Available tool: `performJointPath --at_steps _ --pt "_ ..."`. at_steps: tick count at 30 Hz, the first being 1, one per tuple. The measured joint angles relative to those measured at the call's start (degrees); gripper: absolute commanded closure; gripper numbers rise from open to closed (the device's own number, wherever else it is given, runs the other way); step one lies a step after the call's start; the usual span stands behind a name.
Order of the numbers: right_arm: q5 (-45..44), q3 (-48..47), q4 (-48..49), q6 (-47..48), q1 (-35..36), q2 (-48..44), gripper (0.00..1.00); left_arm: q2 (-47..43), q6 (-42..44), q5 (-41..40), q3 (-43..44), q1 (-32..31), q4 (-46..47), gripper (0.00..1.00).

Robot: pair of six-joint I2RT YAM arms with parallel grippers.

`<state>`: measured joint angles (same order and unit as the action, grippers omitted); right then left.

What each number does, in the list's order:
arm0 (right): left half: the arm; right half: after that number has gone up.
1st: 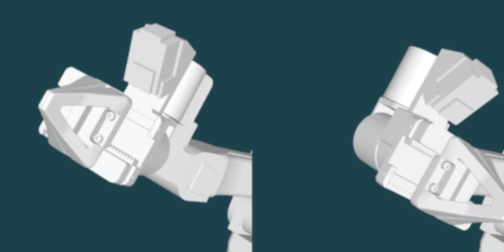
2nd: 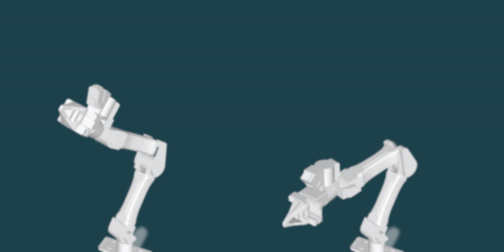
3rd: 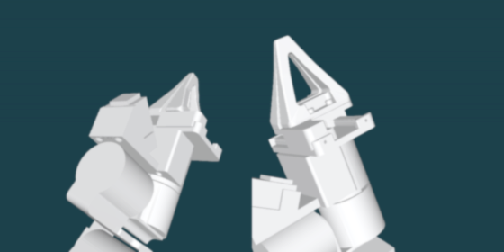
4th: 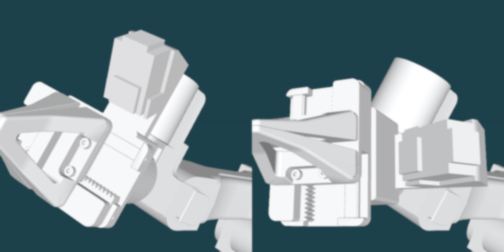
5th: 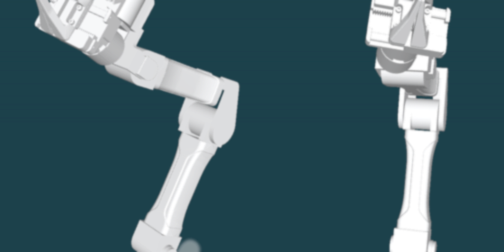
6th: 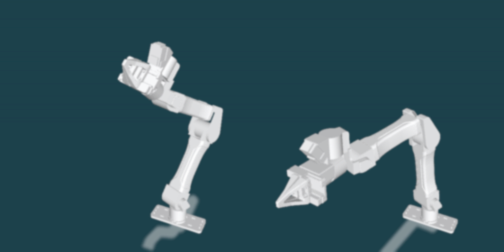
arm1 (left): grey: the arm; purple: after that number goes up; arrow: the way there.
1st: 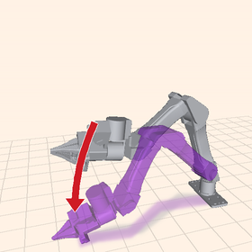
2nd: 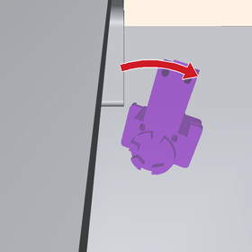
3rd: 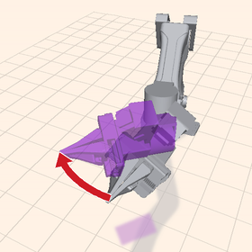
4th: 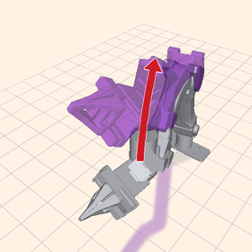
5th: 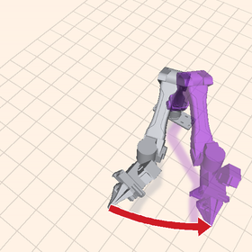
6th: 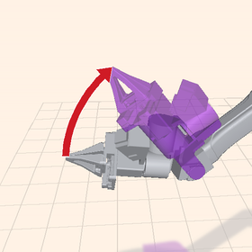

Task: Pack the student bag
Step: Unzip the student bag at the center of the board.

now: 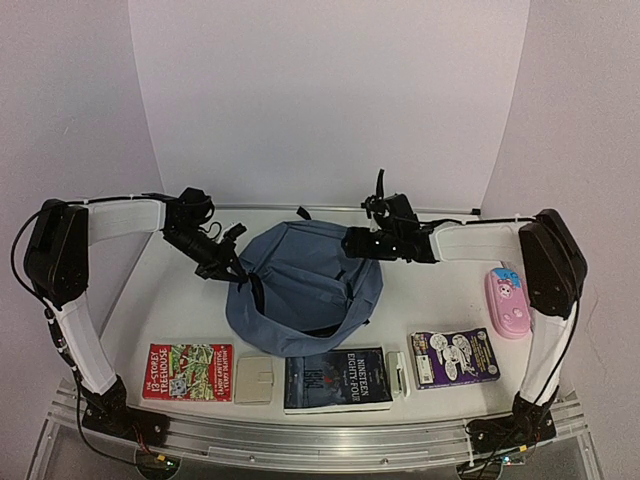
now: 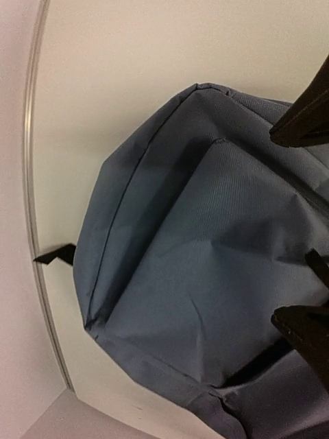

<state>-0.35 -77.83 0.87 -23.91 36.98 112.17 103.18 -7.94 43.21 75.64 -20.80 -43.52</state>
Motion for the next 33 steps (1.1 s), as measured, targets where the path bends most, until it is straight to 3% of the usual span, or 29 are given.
performJointPath --at_steps 7,13,23,29,33 --pt "-2.6 -0.4 -1.8 3.8 10.7 -11.0 0.1 0.0 0.0 -2.8 0.0 0.3 0.0 1.0" --pt "-2.3 -2.7 -2.0 5.2 22.4 -11.5 0.11 0.0 0.0 -4.4 0.1 1.8 -0.6 1.0" --pt "-2.2 -7.6 -2.4 7.2 28.9 2.9 0.16 0.0 0.2 -6.3 0.1 2.3 -2.0 1.0" --pt "-4.2 -11.5 -3.6 8.5 28.9 9.2 0.37 0.0 0.2 -6.4 0.1 2.3 -2.1 1.0" --pt "-5.2 -15.2 -3.5 9.0 29.0 12.0 0.4 0.0 0.3 -6.4 0.1 2.3 -2.1 1.0"
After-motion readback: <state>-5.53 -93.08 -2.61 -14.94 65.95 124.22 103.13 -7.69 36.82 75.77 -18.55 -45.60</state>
